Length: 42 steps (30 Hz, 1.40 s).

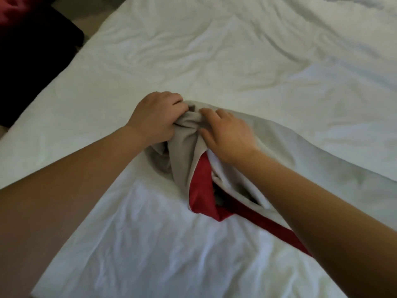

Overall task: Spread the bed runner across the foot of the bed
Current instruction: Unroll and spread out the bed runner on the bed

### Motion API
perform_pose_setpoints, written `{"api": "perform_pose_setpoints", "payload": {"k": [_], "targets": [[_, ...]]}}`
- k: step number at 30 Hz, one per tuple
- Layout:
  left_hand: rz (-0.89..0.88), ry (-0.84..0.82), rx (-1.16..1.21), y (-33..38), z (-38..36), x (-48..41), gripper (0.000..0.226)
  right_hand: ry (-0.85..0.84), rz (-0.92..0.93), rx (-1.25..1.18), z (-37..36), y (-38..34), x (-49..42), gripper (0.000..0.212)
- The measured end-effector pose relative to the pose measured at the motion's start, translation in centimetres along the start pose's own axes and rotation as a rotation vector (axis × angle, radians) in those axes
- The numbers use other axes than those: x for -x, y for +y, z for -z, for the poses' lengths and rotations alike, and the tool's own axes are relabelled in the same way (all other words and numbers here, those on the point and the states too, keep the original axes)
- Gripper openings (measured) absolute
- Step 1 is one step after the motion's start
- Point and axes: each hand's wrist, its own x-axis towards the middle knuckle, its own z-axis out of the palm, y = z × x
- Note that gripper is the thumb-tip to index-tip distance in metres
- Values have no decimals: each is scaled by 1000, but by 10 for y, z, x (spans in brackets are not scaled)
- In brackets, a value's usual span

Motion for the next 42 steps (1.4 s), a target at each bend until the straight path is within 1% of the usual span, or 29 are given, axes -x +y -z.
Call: {"api": "perform_pose_setpoints", "payload": {"k": [2,3,5,7,11,14,18,20,25,28,31,35,38,42], "targets": [[-20,78,79,14,7,-14,44,24,-10,4,15,22,19,47],[-25,108,106,23,10,-22,47,32,-35,15,22,35,28,45],[-42,121,144,45,12,-40,44,12,-135,60,31,67,45,43],[-89,81,157,70,8,-58,40,-31,-269,115,37,100,66,43],[-148,-76,153,121,-12,-87,33,-141,-516,213,38,153,118,45],[-145,-169,126,153,-26,-105,30,-195,-624,254,36,185,153,46],[-124,-198,120,184,-45,-126,31,-219,-730,278,32,220,181,45],[-124,-203,124,201,-53,-136,32,-214,-746,272,27,231,187,45],[-139,-273,122,245,-73,-155,32,-227,-700,268,15,255,196,45],[-137,-328,88,265,-89,-165,27,-218,-741,224,9,271,201,47],[-122,-371,47,278,-104,-174,29,-191,-767,182,1,283,206,48],[-69,-343,46,292,-113,-181,29,-131,-759,122,-6,294,212,49],[-108,-312,22,296,-117,-182,31,-76,-737,108,-8,300,215,47],[-94,-334,58,298,-113,-179,29,-107,-666,173,-5,310,218,33]]}}
